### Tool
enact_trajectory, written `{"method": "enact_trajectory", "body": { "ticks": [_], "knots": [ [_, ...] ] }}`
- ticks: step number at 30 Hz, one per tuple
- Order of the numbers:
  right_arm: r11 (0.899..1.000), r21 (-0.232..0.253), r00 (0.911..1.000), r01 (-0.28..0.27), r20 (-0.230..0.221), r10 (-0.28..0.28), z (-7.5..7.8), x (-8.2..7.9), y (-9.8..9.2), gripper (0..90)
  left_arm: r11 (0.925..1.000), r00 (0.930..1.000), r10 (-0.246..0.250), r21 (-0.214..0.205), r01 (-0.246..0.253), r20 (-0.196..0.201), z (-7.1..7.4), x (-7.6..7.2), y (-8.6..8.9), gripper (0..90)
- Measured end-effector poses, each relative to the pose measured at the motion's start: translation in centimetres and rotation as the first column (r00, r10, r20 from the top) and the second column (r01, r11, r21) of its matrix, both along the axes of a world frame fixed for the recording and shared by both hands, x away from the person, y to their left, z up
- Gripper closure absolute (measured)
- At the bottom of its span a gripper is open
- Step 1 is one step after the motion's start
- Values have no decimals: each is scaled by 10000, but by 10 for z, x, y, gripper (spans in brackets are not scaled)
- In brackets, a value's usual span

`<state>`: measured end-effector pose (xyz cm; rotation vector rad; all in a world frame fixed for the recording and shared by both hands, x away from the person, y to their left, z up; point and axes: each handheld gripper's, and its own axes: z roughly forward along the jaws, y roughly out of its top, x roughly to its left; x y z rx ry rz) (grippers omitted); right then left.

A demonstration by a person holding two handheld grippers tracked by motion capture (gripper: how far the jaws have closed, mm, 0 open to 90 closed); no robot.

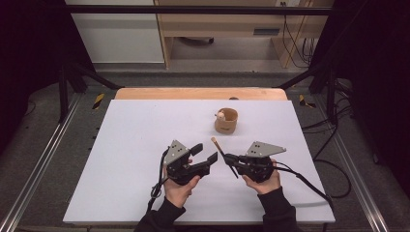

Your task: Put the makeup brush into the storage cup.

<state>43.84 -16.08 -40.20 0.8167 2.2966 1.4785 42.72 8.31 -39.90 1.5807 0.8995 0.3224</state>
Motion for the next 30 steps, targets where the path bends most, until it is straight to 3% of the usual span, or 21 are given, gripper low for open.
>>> {"method": "enact_trajectory", "body": {
  "ticks": [19,30],
  "knots": [
    [10000,-3,10000,-98,-7,98,-1,0,2,834,9992,9988,314,-226,-322,-362,-3,4,-16,510],
    [9999,21,9999,-151,22,151,-1,-1,3,834,9978,9977,434,-481,-459,-530,-4,4,-24,644]
  ]
}}
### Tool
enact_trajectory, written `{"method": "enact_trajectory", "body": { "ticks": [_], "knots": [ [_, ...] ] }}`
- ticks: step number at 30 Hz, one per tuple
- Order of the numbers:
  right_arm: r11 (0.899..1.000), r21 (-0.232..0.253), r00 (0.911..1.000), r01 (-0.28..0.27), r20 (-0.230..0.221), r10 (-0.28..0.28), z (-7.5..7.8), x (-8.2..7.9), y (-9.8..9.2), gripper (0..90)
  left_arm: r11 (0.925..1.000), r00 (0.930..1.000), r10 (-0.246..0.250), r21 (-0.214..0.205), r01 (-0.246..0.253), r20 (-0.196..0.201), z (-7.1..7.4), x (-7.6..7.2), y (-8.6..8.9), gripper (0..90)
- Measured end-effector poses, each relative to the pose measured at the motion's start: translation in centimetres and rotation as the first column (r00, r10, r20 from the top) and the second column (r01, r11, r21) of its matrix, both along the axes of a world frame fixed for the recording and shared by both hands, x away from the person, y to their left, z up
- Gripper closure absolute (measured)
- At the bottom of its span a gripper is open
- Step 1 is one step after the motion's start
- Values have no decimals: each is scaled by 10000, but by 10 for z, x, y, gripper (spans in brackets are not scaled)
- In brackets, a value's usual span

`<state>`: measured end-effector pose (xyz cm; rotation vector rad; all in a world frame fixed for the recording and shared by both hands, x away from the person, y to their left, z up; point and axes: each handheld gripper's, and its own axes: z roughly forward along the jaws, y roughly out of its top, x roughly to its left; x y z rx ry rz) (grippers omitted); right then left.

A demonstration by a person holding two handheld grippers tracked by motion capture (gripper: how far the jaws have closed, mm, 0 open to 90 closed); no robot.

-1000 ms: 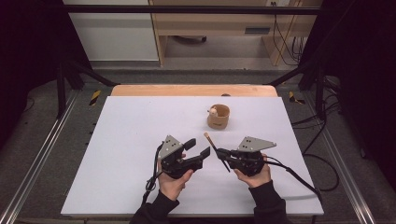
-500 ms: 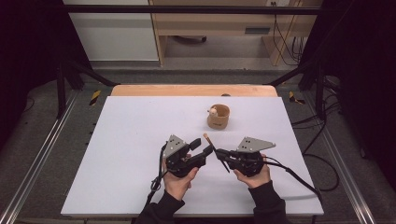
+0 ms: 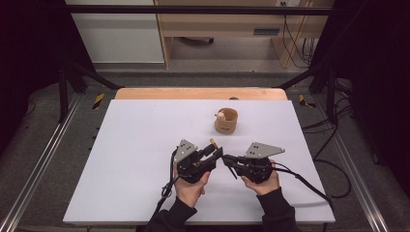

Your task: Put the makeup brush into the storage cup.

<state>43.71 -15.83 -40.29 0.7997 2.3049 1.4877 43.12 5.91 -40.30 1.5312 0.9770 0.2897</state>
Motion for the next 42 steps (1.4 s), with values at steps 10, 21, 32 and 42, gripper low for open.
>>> {"method": "enact_trajectory", "body": {
  "ticks": [10,21,32,42],
  "knots": [
    [10000,13,10000,-20,18,20,0,0,1,834,9999,9998,73,-115,-74,-158,-1,0,-2,721],
    [10000,21,10000,-47,44,47,0,0,1,834,9996,9996,10,-286,-18,-283,0,-1,-3,765],
    [10000,-86,9993,30,370,-27,3,-3,-1,857,9985,9990,-457,-316,457,0,2,-2,-1,833],
    [9995,139,9982,292,511,-299,8,-5,-6,658,9963,9968,-591,649,556,535,10,1,0,833]
  ]
}}
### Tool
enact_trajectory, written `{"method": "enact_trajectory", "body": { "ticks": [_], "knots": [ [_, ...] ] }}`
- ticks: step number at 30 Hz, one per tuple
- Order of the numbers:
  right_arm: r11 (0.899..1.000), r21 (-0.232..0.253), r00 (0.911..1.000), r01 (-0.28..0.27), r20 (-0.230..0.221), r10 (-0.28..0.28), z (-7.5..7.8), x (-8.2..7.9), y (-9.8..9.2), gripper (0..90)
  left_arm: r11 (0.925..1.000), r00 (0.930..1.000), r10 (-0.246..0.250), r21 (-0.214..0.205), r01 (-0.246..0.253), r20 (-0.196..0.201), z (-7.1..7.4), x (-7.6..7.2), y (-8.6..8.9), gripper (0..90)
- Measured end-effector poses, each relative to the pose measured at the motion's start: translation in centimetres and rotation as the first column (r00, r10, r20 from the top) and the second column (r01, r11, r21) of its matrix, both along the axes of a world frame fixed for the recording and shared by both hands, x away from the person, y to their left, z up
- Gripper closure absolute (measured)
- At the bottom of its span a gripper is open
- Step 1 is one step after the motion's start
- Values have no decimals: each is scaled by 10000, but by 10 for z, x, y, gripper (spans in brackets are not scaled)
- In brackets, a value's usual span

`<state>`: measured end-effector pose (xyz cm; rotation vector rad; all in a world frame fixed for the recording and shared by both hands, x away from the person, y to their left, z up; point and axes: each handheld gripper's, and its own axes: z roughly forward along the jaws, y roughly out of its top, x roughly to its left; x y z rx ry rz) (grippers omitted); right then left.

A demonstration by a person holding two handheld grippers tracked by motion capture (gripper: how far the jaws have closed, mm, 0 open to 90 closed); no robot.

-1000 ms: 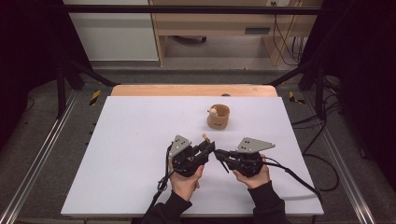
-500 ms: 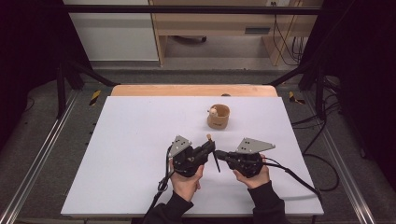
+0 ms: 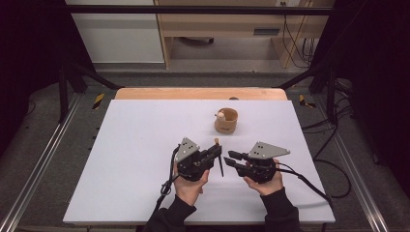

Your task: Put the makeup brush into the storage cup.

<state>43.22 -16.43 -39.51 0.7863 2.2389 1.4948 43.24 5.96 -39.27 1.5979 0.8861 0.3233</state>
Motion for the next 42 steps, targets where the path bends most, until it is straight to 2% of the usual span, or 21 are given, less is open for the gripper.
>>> {"method": "enact_trajectory", "body": {
  "ticks": [4,5,12,19,31,42],
  "knots": [
    [9999,-82,9999,88,-72,-88,-3,1,3,590,9996,9996,-74,261,67,278,6,0,0,833],
    [9999,-85,9999,97,-90,-98,-4,1,4,584,9991,9991,-131,411,115,401,8,-1,-1,833],
    [9999,22,9997,163,-157,-163,-8,3,7,585,9978,9981,-240,633,204,563,10,-3,-8,834],
    [9997,113,9996,213,-167,-211,-9,3,8,638,9976,9984,-273,642,241,495,7,-6,-17,834],
    [9990,417,9990,152,-431,-134,-9,2,8,824,9979,9990,-159,630,133,414,5,-8,-21,834],
    [9989,435,9985,177,-521,-155,-9,2,8,834,9982,9993,-231,552,214,302,5,-7,-20,819]
  ]
}}
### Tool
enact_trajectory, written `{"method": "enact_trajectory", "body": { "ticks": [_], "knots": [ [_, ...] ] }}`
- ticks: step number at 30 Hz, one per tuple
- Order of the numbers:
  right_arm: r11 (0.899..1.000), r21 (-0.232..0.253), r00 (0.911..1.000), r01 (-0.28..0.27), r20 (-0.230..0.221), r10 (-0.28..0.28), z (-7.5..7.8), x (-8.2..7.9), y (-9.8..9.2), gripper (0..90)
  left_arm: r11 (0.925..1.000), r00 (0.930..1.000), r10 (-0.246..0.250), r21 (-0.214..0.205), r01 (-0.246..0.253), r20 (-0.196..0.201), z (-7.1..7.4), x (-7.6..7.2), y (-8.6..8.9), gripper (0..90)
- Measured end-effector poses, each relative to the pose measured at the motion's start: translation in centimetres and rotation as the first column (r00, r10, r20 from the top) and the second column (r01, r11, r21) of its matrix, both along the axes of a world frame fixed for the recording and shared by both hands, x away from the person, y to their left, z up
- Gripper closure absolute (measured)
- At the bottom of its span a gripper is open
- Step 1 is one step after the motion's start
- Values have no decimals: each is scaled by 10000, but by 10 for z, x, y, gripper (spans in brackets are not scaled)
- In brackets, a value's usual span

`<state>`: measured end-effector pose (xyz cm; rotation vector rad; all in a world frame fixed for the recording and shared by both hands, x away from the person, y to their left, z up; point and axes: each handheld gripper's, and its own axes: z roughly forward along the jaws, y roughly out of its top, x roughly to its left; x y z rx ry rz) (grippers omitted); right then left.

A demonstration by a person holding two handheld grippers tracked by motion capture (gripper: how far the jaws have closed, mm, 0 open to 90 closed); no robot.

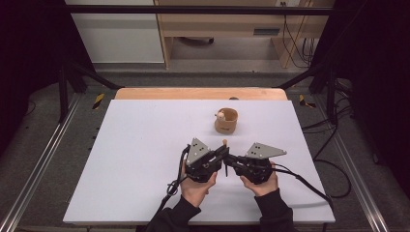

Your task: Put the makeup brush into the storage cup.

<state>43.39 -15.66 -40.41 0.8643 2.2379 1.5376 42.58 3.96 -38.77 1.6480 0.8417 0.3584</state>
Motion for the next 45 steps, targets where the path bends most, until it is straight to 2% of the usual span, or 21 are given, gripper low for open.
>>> {"method": "enact_trajectory", "body": {
  "ticks": [1,2,3,4,6,7,11,12,14,15,18,19,21,24,25,31,32,34,38,45],
  "knots": [
    [10000,0,10000,0,0,0,0,0,0,834,10000,10000,-24,20,24,5,0,0,0,819],
    [10000,-23,10000,53,-8,-53,0,0,0,834,10000,10000,-61,8,61,9,0,1,1,770],
    [10000,-23,10000,53,-8,-53,0,0,0,834,10000,10000,-70,24,70,-1,1,1,1,770],
    [9999,-94,9999,122,25,-122,-1,1,0,834,9999,9999,-99,48,99,31,2,1,4,722],
    [9997,-141,9998,199,14,-199,-2,2,0,834,10000,10000,-90,7,90,26,3,1,5,683],
    [9997,-141,9998,199,14,-199,-2,2,0,834,9999,9999,-126,55,125,85,4,1,7,683],
    [9991,-202,9993,361,39,-360,-3,3,-2,834,9996,9996,-198,228,193,182,9,0,15,585],
    [9987,-210,9989,460,59,-459,-4,4,-4,834,9991,9995,-195,381,184,264,12,0,20,568],
    [9983,-222,9985,538,62,-537,-4,4,-6,834,9989,9993,-219,429,206,292,13,0,23,534],
    [9982,-213,9984,559,61,-558,-4,4,-6,833,9980,9986,-421,477,404,332,15,0,30,515],
    [9979,-265,9982,586,144,-583,-3,5,-7,833,9967,9977,-545,623,520,391,16,-1,37,460],
    [9977,-259,9980,623,162,-619,-3,5,-7,833,9947,9972,-608,855,570,432,16,-1,43,443],
    [9976,-260,9978,639,178,-634,-3,5,-8,833,9939,9971,-618,942,575,433,16,-1,47,429],
    [9972,-263,9973,702,240,-696,-1,4,-9,833,9917,9972,-624,1154,575,400,14,0,64,360],
    [9972,-263,9973,702,240,-696,-1,4,-9,833,9917,9972,-624,1154,575,400,14,0,64,346],
    [9966,-154,9962,809,343,-803,3,5,-12,833,9891,9986,-304,1451,240,421,8,-1,92,271],
    [9963,-146,9958,842,380,-836,4,5,-13,833,9882,9989,-167,1529,99,433,6,-1,101,245],
    [9961,-131,9955,872,386,-866,4,6,-13,833,9873,9990,-95,1589,23,447,4,-1,106,234],
    [9951,-82,9941,983,460,-978,7,7,-16,833,9865,9992,274,1605,-317,288,-3,0,126,197],
    [9927,40,9909,1202,599,-1202,12,12,-20,832,9799,9964,843,1811,-843,74,-17,2,152,155]
  ]
}}
